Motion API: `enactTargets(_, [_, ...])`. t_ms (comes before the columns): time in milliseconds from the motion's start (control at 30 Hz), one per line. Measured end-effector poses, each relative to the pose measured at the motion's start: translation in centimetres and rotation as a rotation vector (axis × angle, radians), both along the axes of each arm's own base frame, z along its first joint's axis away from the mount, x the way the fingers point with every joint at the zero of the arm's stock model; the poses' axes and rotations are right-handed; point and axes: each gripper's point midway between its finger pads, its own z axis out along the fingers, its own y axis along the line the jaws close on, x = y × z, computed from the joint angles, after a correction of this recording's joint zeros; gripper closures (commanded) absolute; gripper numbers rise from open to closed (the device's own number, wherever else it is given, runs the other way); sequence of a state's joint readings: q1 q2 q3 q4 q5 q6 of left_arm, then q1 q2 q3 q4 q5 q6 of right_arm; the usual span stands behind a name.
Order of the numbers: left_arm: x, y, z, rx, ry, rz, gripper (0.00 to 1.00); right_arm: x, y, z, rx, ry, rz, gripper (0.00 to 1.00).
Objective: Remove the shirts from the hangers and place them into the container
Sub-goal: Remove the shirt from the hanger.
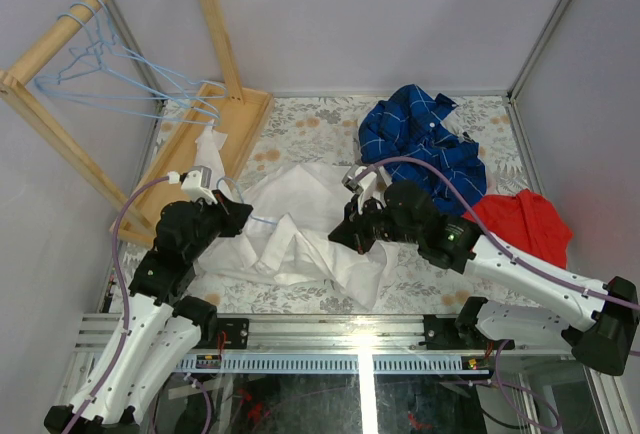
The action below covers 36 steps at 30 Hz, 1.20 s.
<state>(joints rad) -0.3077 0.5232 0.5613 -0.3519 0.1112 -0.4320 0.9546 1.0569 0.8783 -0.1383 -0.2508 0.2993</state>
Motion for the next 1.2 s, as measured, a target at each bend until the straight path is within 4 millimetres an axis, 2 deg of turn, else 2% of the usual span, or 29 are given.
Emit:
enactTargets(200, [0.0,0.0,-0.1,0.001,0.002,-0.001,1.00,0.3,-0.3,-0.3,-0.004,0.012,-0.040,1.00])
enactTargets(300, [-0.2,-0.3,0.0,-0.008,0.003,-0.014,1.00,0.9,-1.1,0.1,0.009,-0.019,-0.099,1.00])
enactTargets(367, [-0.3,-0.7,0.2,-0.020,0.004,-0.028,1.00,1.3,-1.9,0.6,0.035,-0.050,-0.147,1.00])
enactTargets(500, [0.0,0.3,0.1,0.000,-0.003,0.023,1.00,2.6,-5.2,0.6,0.043,-0.114,-0.306,1.00])
enactTargets(633, [0.0,0.6,0.4,0.000,-0.017,0.039,1.00,3.1,-6.9,-0.2,0.018,-0.118,-0.385,1.00])
enactTargets(833, [0.0,0.8,0.5,0.001,-0.023,0.048,1.00,3.3,-7.9,-2.3,-0.035,-0.084,-0.441,1.00])
enactTargets(900, [0.0,0.8,0.5,0.001,-0.023,0.048,1.00,3.3,-7.9,-2.3,-0.035,-0.082,-0.441,0.93])
enactTargets(1000, [0.1,0.9,0.5,0.003,-0.023,0.052,1.00,3.3,-7.9,-2.0,-0.026,-0.086,-0.440,0.71])
enactTargets(1067, [0.1,1.1,0.4,0.010,-0.022,0.067,1.00,3.3,-7.9,-1.7,-0.018,-0.093,-0.439,0.61])
enactTargets(1200, [0.2,1.4,0.1,0.020,-0.014,0.081,1.00,2.6,-6.6,0.3,0.033,-0.106,-0.357,0.50])
